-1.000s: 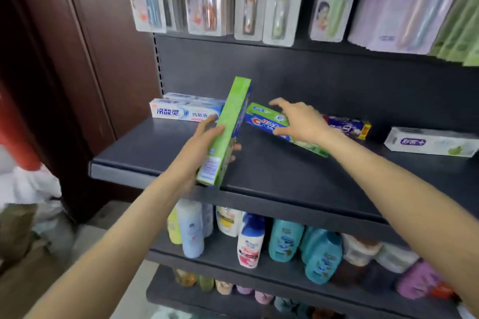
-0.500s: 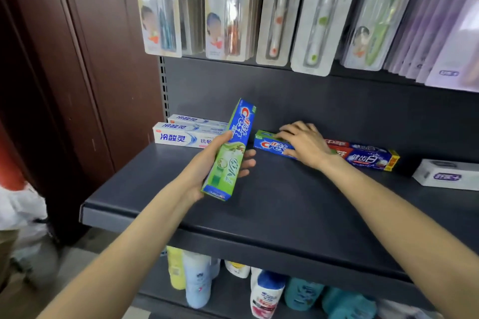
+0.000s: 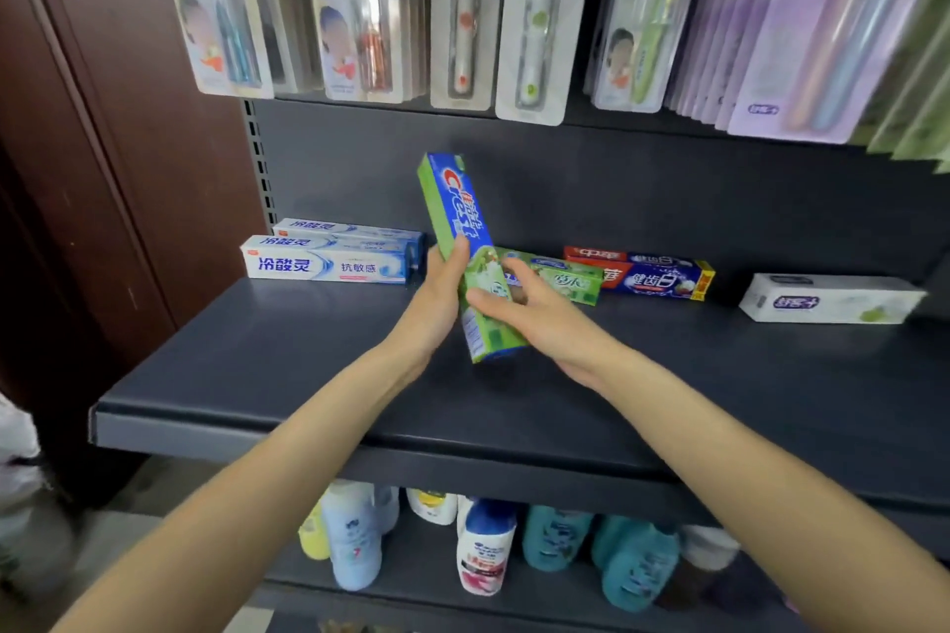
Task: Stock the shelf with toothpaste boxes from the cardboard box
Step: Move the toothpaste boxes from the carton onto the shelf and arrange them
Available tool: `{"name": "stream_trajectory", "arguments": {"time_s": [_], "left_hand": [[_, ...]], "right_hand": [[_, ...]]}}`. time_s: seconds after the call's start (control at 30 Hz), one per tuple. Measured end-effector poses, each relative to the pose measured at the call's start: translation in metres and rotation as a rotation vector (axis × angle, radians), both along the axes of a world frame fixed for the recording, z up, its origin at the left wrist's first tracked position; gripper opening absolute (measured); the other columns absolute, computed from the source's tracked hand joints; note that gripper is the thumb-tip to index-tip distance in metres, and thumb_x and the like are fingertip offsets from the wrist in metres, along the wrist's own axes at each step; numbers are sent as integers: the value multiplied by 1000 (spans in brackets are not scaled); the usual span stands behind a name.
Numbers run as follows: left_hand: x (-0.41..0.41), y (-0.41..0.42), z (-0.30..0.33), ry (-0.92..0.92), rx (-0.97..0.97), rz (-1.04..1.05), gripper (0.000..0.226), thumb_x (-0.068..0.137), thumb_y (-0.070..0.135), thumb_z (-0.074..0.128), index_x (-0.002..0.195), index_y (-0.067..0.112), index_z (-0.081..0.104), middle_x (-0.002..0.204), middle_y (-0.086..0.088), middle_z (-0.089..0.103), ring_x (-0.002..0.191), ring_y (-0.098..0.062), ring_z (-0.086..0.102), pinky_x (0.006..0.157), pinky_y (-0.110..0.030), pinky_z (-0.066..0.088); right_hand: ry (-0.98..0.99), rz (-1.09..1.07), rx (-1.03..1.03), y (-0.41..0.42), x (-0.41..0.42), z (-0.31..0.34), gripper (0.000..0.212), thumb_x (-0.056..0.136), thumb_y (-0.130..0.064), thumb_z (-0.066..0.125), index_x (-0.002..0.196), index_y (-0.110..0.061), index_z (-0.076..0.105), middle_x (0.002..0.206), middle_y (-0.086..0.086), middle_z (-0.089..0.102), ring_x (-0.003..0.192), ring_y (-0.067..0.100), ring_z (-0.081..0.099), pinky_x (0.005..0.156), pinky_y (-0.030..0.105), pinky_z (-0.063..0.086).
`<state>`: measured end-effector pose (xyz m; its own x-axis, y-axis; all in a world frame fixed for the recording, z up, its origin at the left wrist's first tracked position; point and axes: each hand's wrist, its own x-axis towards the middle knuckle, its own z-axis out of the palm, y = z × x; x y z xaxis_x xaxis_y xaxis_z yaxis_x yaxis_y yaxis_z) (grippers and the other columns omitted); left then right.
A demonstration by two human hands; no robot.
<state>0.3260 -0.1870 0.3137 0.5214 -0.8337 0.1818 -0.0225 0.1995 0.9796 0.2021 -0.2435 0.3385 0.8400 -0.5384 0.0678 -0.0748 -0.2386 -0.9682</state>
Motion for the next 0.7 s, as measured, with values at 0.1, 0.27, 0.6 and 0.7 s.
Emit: {"name": "stream_trajectory", "arguments": {"time_s": [0.1,0.27,0.6,0.7], "left_hand": [[6,-10,-4,-257,93,-134,48,95,57,28,125,30,53,130,10,56,122,-4,49,107,-27,32],[53,-33,-6,-842,224,196,26,94,27,51,116,17,59,116,0,65,105,-17,60,92,-30,44],[71,-91,34,-1102,134,-67,30,97,25,49,123,13,58,125,-3,59,115,-18,52,91,-18,32],[63,-106,31,-1224,341,-255,44,97,45,37,134,24,47,139,1,48,129,-18,41,104,-27,30]], "right_hand": [[7,-63,-14,-20,-21,3,46,87,-16,65,128,-24,46,115,-5,64,102,9,63,89,22,49],[129,-234,-202,-56,-64,10,46,83,-13,65,122,-34,50,114,-7,62,93,4,60,77,16,46],[511,-194,-1175,-99,-81,-6,58,90,-30,60,139,-46,35,127,-6,51,116,16,46,90,31,37],[510,-143,-1232,-101,-55,-12,53,94,-32,54,140,-45,34,126,-3,50,113,19,46,90,32,34]]}}
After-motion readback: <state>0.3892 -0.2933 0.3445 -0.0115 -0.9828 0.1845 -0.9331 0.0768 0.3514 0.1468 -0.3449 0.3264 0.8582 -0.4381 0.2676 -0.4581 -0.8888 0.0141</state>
